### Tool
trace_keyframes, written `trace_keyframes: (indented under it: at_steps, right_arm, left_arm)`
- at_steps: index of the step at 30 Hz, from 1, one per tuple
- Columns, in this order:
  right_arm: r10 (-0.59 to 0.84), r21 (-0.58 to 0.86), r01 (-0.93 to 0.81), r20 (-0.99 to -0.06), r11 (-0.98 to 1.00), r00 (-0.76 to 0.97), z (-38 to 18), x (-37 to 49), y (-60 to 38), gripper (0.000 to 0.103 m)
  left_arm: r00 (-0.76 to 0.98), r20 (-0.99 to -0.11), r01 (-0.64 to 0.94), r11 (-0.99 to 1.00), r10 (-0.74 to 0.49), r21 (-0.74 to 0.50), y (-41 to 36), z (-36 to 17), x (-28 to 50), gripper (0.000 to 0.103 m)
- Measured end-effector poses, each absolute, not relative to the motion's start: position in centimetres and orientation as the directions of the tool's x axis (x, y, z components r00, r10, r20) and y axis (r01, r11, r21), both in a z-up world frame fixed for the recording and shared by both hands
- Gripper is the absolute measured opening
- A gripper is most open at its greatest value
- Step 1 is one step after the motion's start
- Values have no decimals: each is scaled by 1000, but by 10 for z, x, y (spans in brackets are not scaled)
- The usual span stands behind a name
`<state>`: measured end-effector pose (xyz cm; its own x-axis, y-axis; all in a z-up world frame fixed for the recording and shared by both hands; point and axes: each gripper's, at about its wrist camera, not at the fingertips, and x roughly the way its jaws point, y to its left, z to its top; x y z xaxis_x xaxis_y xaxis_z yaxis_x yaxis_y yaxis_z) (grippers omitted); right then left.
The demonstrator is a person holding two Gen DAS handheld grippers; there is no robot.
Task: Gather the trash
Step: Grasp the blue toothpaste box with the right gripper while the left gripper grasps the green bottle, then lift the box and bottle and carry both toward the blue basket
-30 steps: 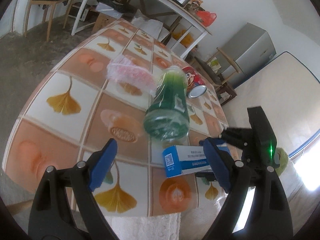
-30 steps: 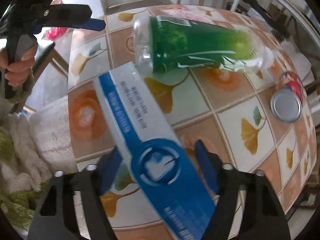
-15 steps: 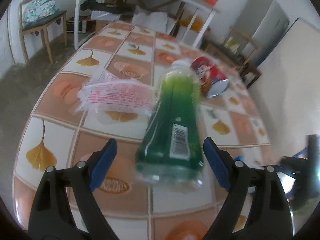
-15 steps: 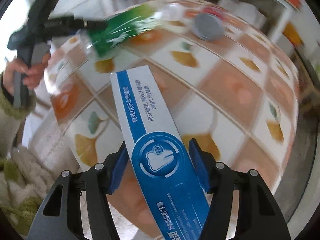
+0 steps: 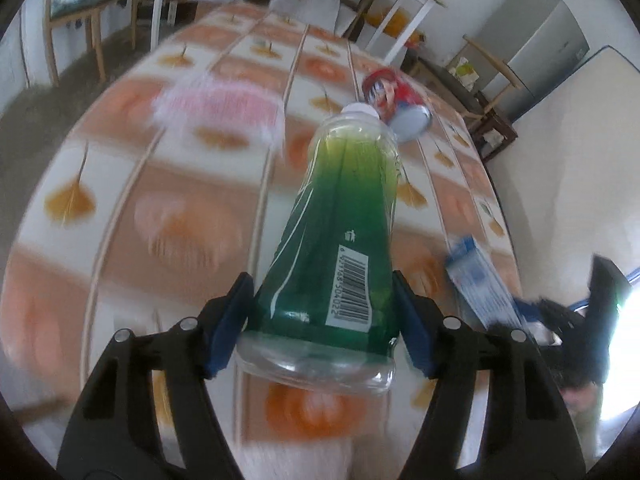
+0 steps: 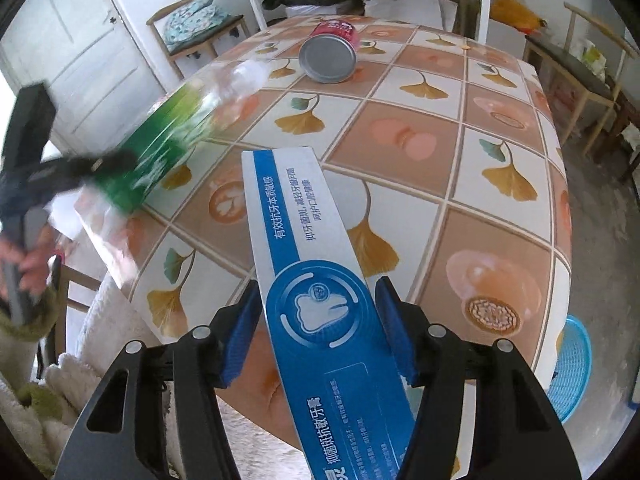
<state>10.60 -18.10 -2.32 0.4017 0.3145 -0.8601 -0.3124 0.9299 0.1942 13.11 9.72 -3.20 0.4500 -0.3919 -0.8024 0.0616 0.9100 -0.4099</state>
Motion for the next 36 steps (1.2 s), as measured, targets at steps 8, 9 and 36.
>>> trace_keyframes:
  at_steps: [8, 9, 36]
  right_arm:
    - [314, 206, -289, -859, 935, 405, -24, 104, -183, 57]
    - [313, 205, -288, -860, 935, 404, -24, 104, -183, 57]
    - [267, 184, -238, -882, 954, 388, -30, 112, -168, 52]
  left_arm:
    - [276, -794, 32, 831, -541, -555, 96, -46, 93, 75]
    - [278, -789, 34, 826, -548, -562, 96, -45, 94, 76]
    - [285, -695, -11, 723, -660, -691, 88, -68, 160, 57]
